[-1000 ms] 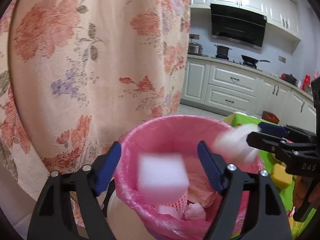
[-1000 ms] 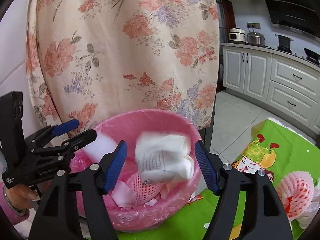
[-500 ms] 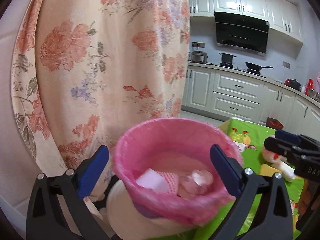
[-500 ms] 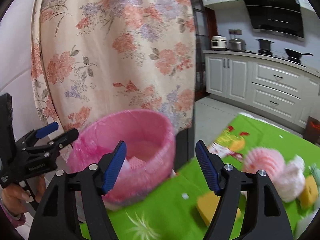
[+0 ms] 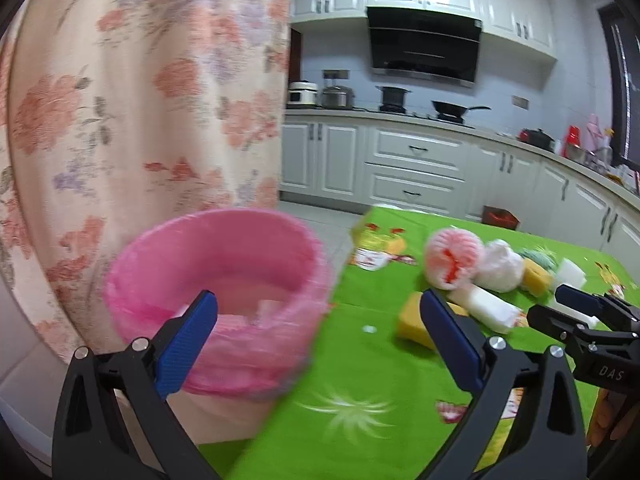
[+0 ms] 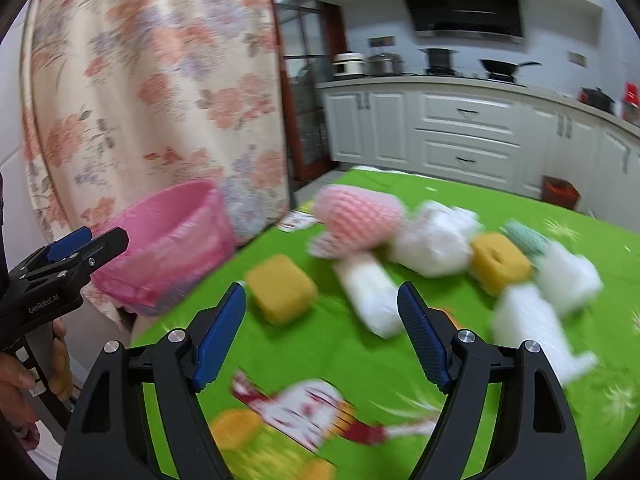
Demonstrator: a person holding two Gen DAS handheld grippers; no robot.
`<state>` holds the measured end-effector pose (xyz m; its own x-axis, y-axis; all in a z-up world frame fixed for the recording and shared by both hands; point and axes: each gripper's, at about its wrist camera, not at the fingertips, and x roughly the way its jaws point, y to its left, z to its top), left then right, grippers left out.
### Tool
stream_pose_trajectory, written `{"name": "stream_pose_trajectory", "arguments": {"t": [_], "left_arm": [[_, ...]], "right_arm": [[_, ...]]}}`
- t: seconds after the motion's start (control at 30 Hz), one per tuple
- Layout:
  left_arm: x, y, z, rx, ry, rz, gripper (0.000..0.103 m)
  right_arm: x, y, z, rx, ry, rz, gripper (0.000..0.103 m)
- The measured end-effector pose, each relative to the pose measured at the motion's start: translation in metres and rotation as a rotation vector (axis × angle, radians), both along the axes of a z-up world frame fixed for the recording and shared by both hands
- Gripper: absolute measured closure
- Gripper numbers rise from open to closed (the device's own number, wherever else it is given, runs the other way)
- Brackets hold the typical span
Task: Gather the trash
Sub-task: 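Move both grippers back over the table toward the foam and sponges, then grasp the L-shaped white foam with the right gripper while the left gripper grasps a yellow sponge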
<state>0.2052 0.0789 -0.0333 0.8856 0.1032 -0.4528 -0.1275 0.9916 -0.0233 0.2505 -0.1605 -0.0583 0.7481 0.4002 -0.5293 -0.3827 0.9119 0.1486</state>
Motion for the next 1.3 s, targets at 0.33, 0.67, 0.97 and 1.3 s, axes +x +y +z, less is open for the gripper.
{"name": "stream_pose_trajectory", "arguments": {"t": [0.33,0.67,0.97,1.3], "left_arm": [[0.025,-0.066,-0.025,-0.022,0.067,-0.08,0.005],[0.045,-0.087,-0.049,-0.046,0.133,-0.058,0.005],[0.072,-0.098,-0.062,-0.046,0.186,-0.033,0.005],[0.103,-0.091,-0.071,-0.109,0.256,0.064,0.005]], "right_arm": [[-0.016,-0.069,-0.008,-0.028,-0.003,-0.135,0.029],[0.011,-0.115,-0.011,-0.088,0.018,-0.212,0.028],[0.038,-0.12,-0.034,-0.146,0.122,-0.193,0.028],[0.034,-0.121,-0.047,-0.142,0.167,-0.175,0.04]]}}
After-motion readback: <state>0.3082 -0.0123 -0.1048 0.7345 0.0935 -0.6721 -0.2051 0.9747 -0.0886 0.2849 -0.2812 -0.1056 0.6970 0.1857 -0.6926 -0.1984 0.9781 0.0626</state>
